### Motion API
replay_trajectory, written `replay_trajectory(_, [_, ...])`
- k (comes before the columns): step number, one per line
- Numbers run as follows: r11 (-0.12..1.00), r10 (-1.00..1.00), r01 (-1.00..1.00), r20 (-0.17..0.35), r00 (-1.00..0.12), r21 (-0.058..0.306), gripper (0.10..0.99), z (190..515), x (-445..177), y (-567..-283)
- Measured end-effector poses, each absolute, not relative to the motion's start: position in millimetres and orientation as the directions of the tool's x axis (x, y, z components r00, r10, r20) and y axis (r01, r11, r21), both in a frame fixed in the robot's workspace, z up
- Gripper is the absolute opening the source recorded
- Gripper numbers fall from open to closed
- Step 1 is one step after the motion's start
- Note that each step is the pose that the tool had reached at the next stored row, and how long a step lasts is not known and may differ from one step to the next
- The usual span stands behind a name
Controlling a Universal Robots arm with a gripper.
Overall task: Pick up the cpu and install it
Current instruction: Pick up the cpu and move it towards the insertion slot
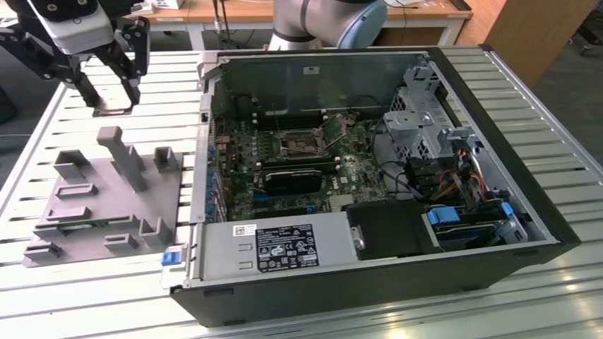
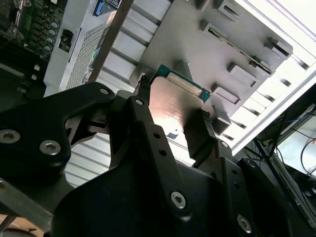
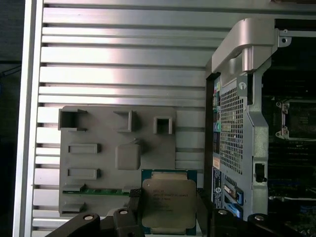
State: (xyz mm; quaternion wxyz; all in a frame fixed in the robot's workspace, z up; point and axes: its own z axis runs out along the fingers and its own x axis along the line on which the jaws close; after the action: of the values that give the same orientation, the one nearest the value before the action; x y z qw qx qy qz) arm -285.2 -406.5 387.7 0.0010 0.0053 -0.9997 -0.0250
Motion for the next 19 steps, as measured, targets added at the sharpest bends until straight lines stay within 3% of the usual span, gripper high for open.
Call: replay_trajectory(19, [0.999,-0.011,-0.011,0.002,-1.0,0.05,0.529,387.7,-261.9,-406.4])
